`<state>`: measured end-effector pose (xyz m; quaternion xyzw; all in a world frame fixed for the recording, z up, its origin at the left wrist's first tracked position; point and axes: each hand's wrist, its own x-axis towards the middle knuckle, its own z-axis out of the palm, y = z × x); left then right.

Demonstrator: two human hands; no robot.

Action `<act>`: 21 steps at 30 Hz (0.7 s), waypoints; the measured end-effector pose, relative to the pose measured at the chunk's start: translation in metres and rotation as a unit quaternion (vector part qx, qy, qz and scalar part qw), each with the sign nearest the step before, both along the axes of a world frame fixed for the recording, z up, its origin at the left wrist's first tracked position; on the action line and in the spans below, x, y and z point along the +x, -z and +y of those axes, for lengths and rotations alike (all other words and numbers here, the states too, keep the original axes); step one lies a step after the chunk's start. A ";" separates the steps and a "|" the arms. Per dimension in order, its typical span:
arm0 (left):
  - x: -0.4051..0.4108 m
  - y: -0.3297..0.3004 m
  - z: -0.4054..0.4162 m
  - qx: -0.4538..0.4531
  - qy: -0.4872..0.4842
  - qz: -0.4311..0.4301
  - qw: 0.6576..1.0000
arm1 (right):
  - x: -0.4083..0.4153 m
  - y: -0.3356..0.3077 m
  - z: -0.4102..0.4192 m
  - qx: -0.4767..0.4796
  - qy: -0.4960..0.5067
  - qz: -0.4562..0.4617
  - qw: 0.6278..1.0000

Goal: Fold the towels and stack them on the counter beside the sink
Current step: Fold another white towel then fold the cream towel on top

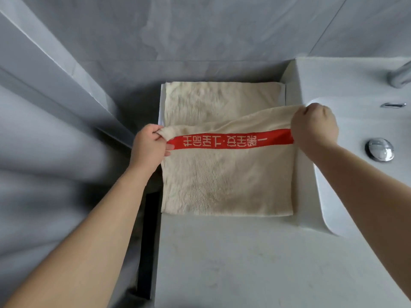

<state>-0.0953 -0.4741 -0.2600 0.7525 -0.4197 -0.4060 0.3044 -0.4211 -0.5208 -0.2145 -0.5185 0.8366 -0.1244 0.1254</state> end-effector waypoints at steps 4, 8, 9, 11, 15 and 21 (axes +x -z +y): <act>0.005 -0.005 -0.037 0.007 -0.031 0.086 0.996 | -0.010 -0.004 -0.041 0.002 -0.030 0.124 0.992; 0.004 -0.010 -0.068 0.010 -0.022 0.094 0.995 | -0.016 -0.005 -0.079 0.002 -0.138 0.245 0.960; 0.002 -0.011 -0.076 0.010 -0.029 0.089 0.996 | -0.016 -0.005 -0.087 0.007 -0.174 0.276 0.945; 0.001 -0.011 -0.094 0.001 -0.033 0.068 0.997 | -0.015 -0.006 -0.103 0.028 -0.240 0.349 0.905; 0.002 -0.004 -0.119 0.018 -0.062 0.075 0.995 | 0.002 -0.001 -0.130 0.111 -0.248 0.427 0.863; -0.006 0.020 -0.142 0.053 -0.124 0.078 0.988 | 0.010 0.021 -0.142 0.162 -0.243 0.481 0.827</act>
